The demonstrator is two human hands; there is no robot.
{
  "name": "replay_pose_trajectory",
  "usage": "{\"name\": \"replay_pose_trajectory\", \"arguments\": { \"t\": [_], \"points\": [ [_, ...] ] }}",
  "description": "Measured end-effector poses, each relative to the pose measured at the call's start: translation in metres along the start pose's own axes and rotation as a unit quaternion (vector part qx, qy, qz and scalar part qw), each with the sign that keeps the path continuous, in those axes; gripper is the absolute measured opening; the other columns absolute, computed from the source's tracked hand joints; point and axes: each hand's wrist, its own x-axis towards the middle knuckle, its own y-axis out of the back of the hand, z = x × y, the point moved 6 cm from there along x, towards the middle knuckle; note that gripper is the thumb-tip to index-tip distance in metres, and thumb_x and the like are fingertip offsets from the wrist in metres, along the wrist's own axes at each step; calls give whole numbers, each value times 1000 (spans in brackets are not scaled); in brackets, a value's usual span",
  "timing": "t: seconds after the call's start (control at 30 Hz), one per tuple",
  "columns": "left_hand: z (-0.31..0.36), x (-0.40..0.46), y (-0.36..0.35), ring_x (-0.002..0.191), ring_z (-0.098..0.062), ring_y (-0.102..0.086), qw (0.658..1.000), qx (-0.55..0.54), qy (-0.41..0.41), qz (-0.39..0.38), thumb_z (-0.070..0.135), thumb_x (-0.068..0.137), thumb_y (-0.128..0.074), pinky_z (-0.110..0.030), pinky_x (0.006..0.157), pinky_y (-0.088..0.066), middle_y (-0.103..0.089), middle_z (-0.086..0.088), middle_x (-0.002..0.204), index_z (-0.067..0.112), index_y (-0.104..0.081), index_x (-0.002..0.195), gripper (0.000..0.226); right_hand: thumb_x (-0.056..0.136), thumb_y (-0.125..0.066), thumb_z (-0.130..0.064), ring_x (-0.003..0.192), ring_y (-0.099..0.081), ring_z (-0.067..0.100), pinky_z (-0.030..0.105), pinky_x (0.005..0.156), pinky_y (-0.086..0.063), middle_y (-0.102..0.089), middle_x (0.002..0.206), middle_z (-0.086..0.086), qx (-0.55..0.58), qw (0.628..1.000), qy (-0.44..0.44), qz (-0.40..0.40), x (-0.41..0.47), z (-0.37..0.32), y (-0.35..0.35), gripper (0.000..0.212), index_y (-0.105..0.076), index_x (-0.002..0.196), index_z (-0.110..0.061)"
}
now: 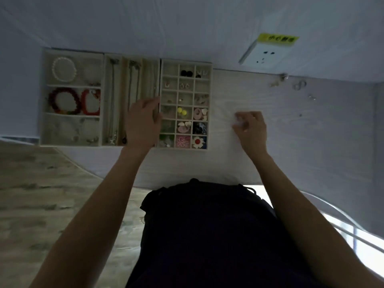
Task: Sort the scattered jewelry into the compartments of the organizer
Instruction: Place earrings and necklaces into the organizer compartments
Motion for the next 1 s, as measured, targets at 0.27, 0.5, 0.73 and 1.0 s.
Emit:
{"name": "replay_pose_trajectory", "arguments": {
  "t": [0.27, 0.5, 0.73, 1.0],
  "points": [
    [4, -1, 2, 105, -32, -54, 1000, 15, 4, 6, 15, 91, -55, -42, 90, -45, -56, -14, 121, 13, -54, 132, 41, 87, -58, -10, 73, -59, 35, 32, 60, -42, -62, 88, 18, -125, 985, 110, 38, -4, -14, -5, 12, -65, 90, -1],
    [5, -2, 2, 103, -31, -55, 1000, 16, 11, 9, 14, 91, -55, -42, 88, -46, -56, -13, 121, 13, -53, 133, 42, 85, -53, -9, 65, -58, 36, 33, 58, -38, -60, 83, 20, -187, 973, 132, -6, 12, -18, 1, 17, -61, 97, 1],
    [5, -5, 1, 99, -30, -57, 1000, -6, 22, 18, 12, 91, -55, -41, 88, -47, -56, -13, 121, 13, -52, 134, 43, 82, -57, -2, 68, -57, 33, 29, 61, -38, -61, 85, 16, -143, 981, 130, -20, 20, -8, 6, 11, -66, 89, -2],
    [0, -5, -2, 97, -33, -56, 999, -15, 15, 32, 12, 91, -56, -42, 83, -48, -56, -14, 120, 13, -53, 132, 41, 83, -66, -13, 73, -66, 9, 29, 74, -57, -71, 82, 0, 53, 994, 93, -2, 49, -59, 20, 5, -68, 86, -16]
  ]
}}
